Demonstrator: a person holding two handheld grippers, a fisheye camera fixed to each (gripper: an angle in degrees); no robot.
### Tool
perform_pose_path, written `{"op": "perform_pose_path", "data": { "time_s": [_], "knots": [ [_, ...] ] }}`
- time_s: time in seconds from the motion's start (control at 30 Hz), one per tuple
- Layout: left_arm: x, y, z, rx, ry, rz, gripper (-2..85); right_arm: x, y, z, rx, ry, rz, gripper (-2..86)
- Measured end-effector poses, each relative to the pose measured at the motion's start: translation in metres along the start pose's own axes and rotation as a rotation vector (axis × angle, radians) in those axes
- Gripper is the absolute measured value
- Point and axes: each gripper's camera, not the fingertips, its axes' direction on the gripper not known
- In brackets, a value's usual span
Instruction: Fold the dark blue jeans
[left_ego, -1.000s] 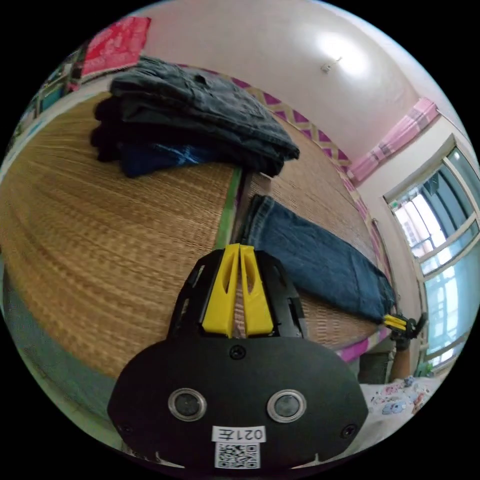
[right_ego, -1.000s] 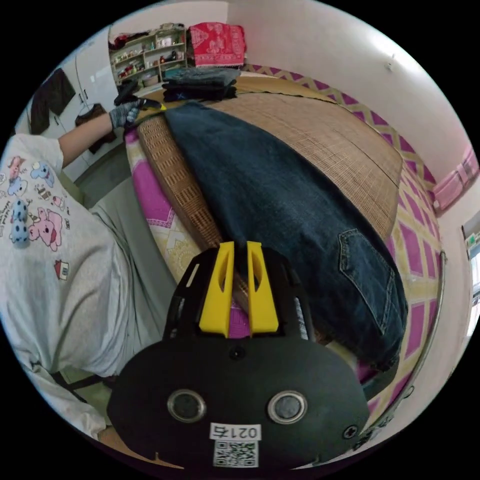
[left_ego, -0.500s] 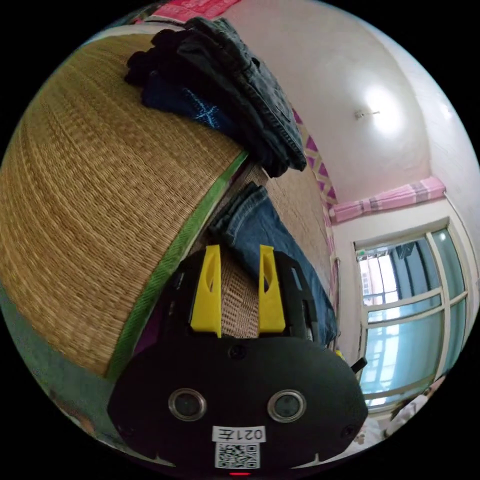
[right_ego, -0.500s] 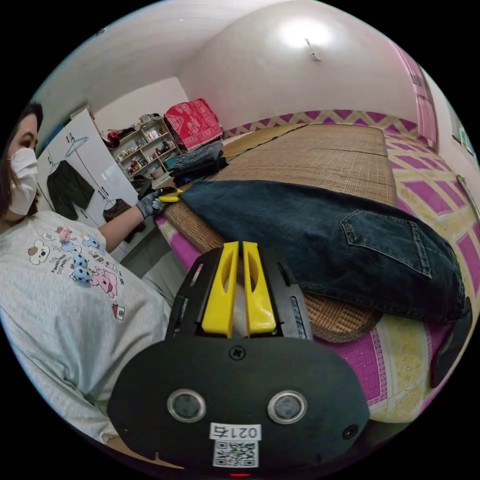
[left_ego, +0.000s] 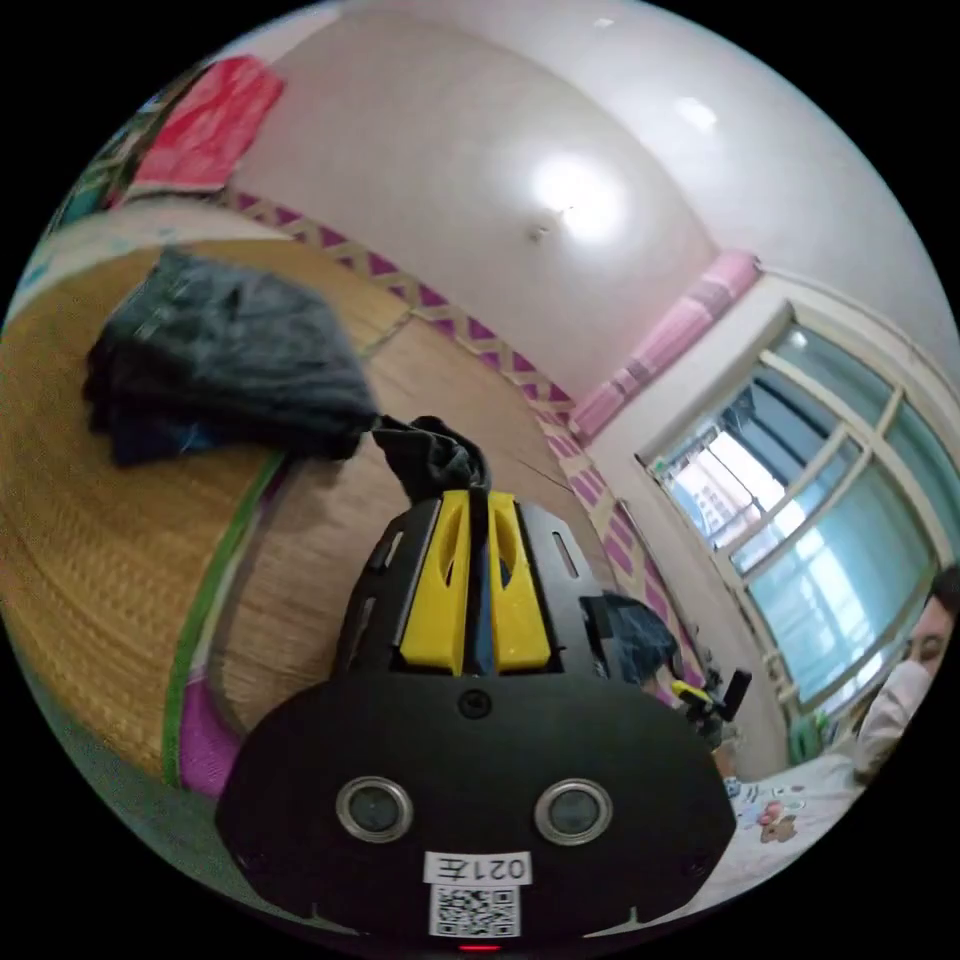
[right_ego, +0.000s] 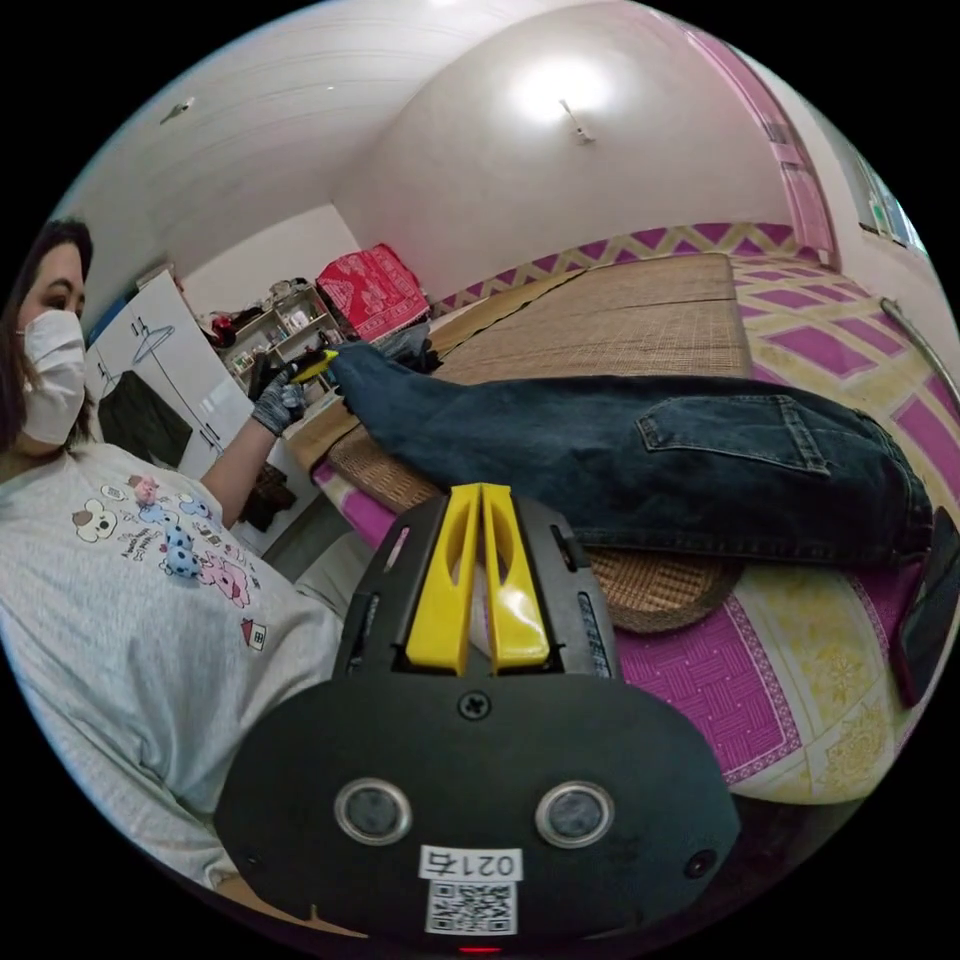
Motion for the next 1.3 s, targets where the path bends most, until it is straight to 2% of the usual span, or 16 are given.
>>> {"op": "perform_pose_path", "data": {
  "time_s": [0.17,0.27,0.37,0.47,0.63,0.7,0.8,0.87,1.0,1.1,1.3],
  "knots": [
    [0.215,0.054,0.114,-0.15,0.089,0.362,-0.5,0.022,0.014,-0.024,0.047,0.007,0.021,-0.6],
    [0.293,0.111,0.204,-0.276,0.145,0.443,-0.4,0.033,0.024,-0.038,0.059,-0.003,0.038,-0.6],
    [0.333,0.184,0.302,-0.444,0.113,0.478,-0.5,0.041,0.033,-0.051,0.072,0.007,0.051,-0.5],
    [0.343,0.242,0.358,-0.554,0.079,0.484,-0.6,0.05,0.041,-0.063,0.08,0.013,0.065,-0.5],
    [0.394,0.257,0.348,-0.456,0.118,0.548,-0.5,0.068,0.052,-0.084,0.11,0.036,0.1,-0.1],
    [0.408,0.272,0.362,-0.498,0.118,0.564,-0.1,0.084,0.055,-0.096,0.148,0.065,0.151,0.9],
    [0.404,0.309,0.406,-0.668,0.082,0.537,2.2,0.111,0.059,-0.114,0.236,0.124,0.309,5.0],
    [0.397,0.311,0.395,-0.62,0.218,0.463,4.0,0.133,0.063,-0.125,0.287,0.152,0.449,8.1],
    [0.402,0.312,0.372,-0.61,0.461,0.486,1.8,0.19,0.076,-0.144,0.414,0.158,0.738,12.6],
    [0.398,0.308,0.34,-0.52,0.465,0.515,-0.1,0.22,0.08,-0.142,0.486,0.092,0.878,13.8],
    [0.372,0.302,0.286,-0.457,0.423,0.539,-0.9,0.227,0.057,-0.124,0.584,0.11,0.964,15.9]
  ]
}}
